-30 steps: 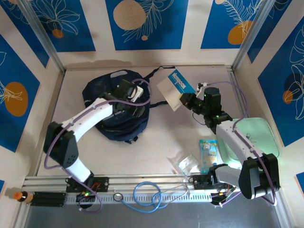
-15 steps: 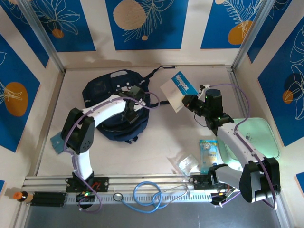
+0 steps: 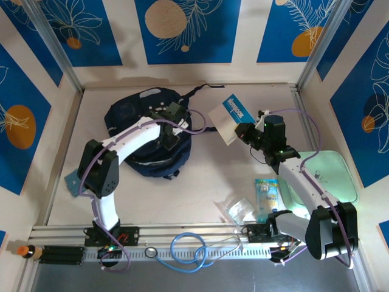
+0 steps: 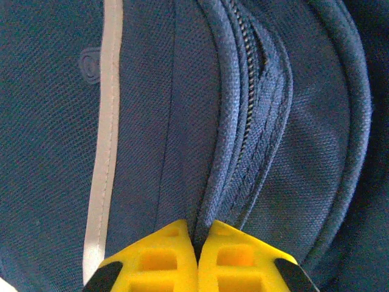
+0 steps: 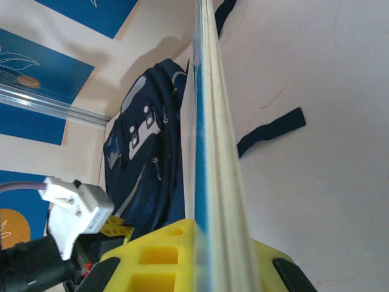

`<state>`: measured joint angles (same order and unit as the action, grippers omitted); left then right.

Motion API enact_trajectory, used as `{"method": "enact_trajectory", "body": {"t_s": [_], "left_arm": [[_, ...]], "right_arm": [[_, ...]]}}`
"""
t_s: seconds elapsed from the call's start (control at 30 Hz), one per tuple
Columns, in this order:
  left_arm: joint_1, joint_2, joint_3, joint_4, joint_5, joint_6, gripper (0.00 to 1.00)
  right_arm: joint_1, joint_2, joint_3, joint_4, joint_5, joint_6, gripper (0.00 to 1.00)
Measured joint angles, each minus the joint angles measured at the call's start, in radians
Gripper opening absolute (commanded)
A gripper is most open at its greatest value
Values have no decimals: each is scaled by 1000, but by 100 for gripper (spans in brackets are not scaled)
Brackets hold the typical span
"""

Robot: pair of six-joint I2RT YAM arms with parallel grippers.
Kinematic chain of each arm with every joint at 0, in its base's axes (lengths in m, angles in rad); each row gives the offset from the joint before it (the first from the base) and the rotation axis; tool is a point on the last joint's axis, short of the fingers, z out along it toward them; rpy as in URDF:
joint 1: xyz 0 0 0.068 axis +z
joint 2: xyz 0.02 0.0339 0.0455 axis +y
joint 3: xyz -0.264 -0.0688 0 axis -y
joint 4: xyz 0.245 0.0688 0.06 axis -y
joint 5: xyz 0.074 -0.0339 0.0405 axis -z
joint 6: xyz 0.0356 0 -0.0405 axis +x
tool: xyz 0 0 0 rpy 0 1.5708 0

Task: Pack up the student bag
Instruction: Open the student bag at the top-center of the table, then place the book in the student bag.

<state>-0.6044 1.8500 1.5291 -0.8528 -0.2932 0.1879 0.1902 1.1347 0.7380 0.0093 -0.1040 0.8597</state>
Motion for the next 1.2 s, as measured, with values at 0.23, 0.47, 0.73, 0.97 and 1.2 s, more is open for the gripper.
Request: {"method": "enact_trajectory", "body": {"t_s": [0.23, 0.47, 0.73, 0.97, 1.2], "left_arm": [[7, -124, 1, 54, -31, -53, 0], [13, -234, -12, 175, -40, -103, 0], [12, -250, -19, 247, 13, -131, 0], [12, -250, -19, 280, 81, -158, 0], [12, -248, -19, 301, 129, -188, 0]], "right_arm": [[-8, -19, -44, 0, -45, -11, 0], [13, -18, -127, 91, -206, 16, 0], [162, 71, -162, 206, -276, 109, 0], [248, 265, -33, 263, -266, 183, 0], [285, 549, 212, 337, -241, 262, 0]]}}
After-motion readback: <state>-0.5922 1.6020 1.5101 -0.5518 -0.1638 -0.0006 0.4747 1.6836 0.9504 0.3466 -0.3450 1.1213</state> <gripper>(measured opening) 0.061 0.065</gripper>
